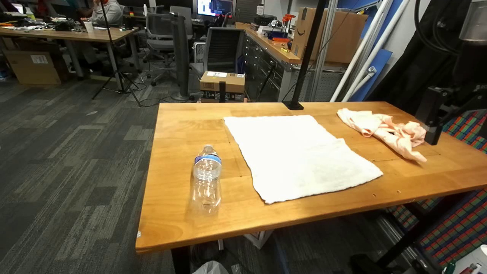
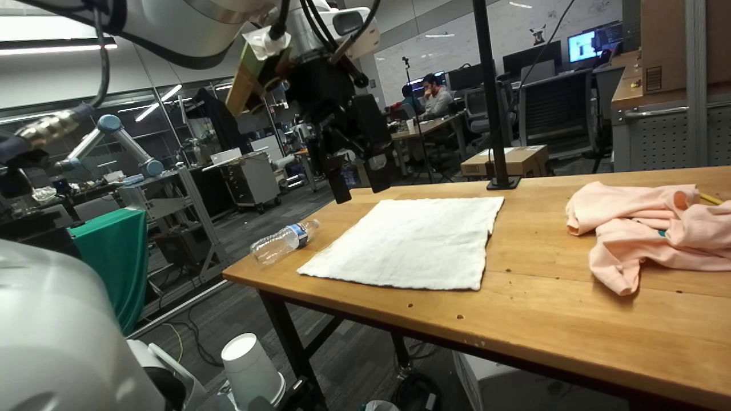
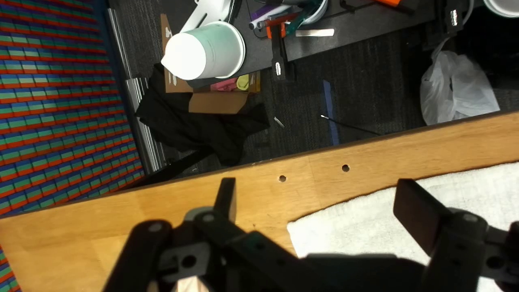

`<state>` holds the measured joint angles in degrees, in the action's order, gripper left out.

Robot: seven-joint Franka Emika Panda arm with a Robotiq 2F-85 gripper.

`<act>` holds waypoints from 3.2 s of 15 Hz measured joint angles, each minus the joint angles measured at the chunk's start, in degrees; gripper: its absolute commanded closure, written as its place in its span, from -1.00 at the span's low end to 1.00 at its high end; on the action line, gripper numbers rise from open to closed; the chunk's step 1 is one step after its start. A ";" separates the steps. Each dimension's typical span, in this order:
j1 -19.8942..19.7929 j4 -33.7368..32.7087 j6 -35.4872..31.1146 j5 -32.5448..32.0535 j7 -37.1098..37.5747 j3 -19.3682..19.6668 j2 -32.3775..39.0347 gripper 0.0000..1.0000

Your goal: Fold the white towel into a triangle twice.

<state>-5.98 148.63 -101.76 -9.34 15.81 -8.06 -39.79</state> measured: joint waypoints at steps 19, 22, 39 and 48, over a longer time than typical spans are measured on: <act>0.49 3.98 -21.63 -2.04 -2.61 4.37 6.87 -1.00; -0.51 5.55 -28.92 -2.76 -2.79 5.95 9.08 -1.00; -6.08 1.98 -46.84 -7.06 -3.11 8.16 29.35 -1.00; -4.11 -1.90 -47.12 -4.91 -3.27 9.73 38.96 -1.00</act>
<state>-10.09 146.73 -148.88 -14.24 12.54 1.66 -0.83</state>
